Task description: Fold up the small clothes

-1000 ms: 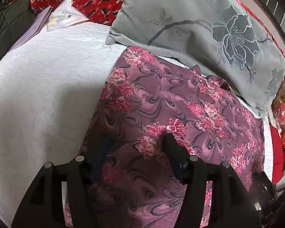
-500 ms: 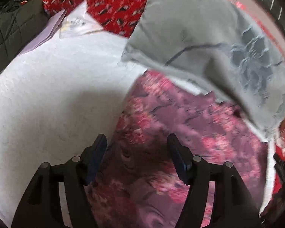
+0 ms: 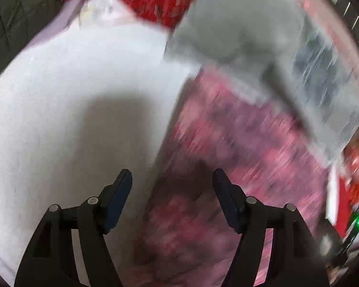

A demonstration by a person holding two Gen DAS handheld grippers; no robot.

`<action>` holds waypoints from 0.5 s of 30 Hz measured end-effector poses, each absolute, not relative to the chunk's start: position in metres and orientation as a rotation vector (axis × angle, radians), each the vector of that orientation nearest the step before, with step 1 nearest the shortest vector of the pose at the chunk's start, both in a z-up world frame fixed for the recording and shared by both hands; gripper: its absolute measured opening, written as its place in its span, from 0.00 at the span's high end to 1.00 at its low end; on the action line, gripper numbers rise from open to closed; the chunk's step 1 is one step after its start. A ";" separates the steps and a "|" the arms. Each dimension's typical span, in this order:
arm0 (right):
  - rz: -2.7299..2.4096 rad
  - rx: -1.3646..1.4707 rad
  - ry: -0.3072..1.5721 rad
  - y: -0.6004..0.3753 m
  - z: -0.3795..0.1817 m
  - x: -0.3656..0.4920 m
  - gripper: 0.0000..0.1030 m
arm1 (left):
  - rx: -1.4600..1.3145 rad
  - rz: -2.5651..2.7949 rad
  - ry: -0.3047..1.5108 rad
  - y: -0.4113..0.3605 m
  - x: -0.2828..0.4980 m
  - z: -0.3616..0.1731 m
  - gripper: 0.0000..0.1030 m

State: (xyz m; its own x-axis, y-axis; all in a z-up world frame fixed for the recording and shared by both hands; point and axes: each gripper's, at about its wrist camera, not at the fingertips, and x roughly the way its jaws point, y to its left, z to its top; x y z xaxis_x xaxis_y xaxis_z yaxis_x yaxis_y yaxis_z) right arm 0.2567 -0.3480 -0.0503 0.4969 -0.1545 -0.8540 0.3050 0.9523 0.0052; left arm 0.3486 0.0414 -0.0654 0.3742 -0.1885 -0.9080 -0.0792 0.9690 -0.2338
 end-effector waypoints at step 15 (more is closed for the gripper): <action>0.331 -0.255 0.884 -0.054 -0.032 0.206 0.22 | -0.470 -0.129 1.311 0.151 0.322 -0.039 0.34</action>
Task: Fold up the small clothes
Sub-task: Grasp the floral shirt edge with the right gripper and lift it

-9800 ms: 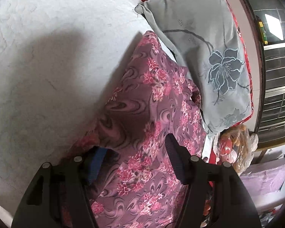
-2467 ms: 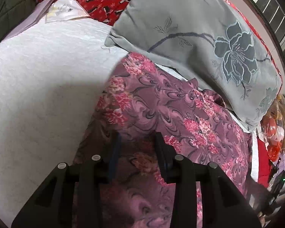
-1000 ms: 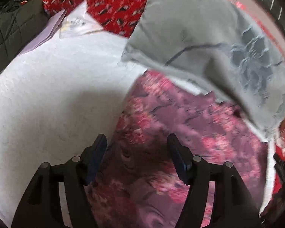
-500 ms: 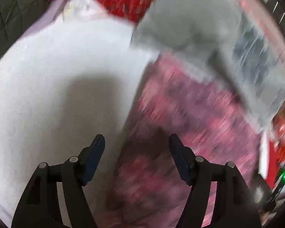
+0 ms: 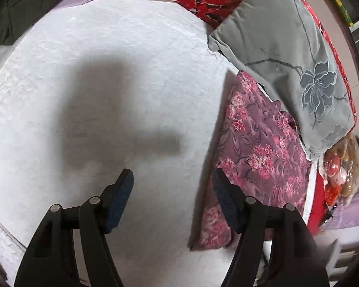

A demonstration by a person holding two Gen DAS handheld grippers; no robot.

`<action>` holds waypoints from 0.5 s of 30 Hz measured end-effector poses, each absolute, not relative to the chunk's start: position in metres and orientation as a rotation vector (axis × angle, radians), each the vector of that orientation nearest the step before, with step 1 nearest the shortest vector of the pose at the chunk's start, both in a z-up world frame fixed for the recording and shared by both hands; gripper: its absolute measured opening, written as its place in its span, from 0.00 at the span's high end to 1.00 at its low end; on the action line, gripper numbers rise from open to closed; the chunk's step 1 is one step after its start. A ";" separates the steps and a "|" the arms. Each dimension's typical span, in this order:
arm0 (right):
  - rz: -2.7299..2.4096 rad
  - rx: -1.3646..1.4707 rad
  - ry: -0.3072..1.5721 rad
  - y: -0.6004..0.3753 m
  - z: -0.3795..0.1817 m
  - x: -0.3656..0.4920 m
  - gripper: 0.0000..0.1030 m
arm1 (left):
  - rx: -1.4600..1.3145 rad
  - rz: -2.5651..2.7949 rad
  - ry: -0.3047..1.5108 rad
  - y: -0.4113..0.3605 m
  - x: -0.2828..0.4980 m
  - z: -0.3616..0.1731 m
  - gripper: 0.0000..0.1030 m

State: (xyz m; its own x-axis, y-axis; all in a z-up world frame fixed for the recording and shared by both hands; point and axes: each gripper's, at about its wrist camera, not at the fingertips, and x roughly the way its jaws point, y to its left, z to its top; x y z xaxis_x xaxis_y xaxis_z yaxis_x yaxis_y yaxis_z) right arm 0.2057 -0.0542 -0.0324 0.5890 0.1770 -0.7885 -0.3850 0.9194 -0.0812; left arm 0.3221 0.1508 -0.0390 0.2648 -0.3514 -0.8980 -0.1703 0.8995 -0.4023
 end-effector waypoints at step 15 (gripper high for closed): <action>0.260 -0.683 0.622 0.040 -0.073 0.229 0.73 | -0.544 -0.352 1.393 0.137 0.365 -0.042 0.34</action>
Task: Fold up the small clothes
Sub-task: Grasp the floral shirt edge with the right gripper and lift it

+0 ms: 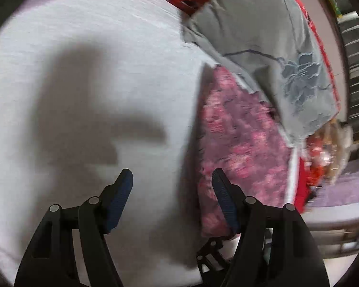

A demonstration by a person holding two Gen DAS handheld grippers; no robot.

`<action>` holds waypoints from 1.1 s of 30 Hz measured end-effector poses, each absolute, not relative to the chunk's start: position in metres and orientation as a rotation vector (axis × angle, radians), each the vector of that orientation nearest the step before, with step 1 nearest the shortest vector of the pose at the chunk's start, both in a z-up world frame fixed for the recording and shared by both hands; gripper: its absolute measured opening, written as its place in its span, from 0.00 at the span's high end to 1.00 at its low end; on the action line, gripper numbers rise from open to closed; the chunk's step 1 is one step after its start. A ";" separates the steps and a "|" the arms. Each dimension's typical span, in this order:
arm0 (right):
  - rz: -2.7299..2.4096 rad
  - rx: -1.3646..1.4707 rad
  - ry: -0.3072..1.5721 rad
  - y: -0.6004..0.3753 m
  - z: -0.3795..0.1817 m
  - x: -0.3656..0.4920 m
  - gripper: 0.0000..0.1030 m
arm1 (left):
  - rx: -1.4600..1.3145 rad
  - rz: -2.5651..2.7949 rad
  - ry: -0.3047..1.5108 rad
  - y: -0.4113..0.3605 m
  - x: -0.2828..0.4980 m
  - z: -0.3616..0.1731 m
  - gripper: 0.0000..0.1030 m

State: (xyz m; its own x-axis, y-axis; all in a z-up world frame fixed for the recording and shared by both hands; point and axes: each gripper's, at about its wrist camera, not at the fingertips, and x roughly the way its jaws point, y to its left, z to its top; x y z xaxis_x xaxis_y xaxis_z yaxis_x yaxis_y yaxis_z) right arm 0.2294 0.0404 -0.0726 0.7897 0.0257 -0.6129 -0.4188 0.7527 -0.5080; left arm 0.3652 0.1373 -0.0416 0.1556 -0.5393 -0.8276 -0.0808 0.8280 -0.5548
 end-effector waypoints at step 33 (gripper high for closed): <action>0.111 0.267 0.545 -0.221 0.021 0.174 0.87 | -0.295 -0.675 1.378 -0.186 0.385 0.029 0.90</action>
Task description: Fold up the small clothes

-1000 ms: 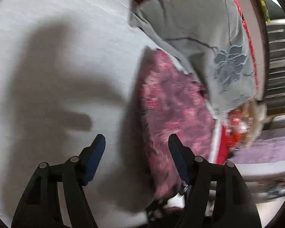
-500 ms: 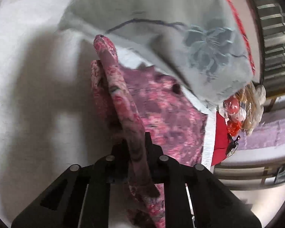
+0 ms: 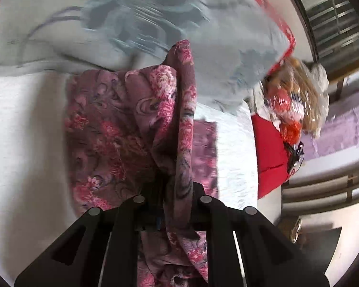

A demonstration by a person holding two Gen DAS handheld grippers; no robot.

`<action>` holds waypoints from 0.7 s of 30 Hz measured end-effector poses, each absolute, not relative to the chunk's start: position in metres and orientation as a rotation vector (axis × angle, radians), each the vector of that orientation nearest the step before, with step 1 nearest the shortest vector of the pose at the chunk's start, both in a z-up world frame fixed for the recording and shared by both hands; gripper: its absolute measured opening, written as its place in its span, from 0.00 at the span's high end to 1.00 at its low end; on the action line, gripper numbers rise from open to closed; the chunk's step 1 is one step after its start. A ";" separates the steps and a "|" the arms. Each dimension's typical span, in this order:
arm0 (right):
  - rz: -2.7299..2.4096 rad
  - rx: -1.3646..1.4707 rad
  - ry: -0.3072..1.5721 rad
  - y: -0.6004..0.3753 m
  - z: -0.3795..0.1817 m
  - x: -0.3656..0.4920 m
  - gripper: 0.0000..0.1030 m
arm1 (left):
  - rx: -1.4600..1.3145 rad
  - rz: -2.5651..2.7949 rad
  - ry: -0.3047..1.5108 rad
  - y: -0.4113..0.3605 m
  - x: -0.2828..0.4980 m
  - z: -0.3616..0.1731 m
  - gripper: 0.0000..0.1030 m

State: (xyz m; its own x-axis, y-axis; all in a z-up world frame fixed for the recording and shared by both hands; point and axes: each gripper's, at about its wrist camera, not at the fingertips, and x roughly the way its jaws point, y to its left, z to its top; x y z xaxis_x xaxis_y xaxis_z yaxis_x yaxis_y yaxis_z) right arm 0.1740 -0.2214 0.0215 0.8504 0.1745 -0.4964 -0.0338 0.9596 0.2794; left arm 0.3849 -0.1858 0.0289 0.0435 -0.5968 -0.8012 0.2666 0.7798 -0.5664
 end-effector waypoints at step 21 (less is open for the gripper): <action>-0.115 0.651 0.644 -0.393 -0.016 0.132 0.60 | -0.477 -0.686 1.294 -0.175 0.377 0.014 0.49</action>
State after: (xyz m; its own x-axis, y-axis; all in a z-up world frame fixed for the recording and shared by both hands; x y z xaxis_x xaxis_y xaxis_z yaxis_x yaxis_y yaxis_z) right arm 0.1315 -0.3925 -0.0165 0.8008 0.0959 -0.5912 0.2944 0.7965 0.5281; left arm 0.3766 -0.1746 0.0145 0.1233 -0.6974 -0.7060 0.1931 0.7147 -0.6722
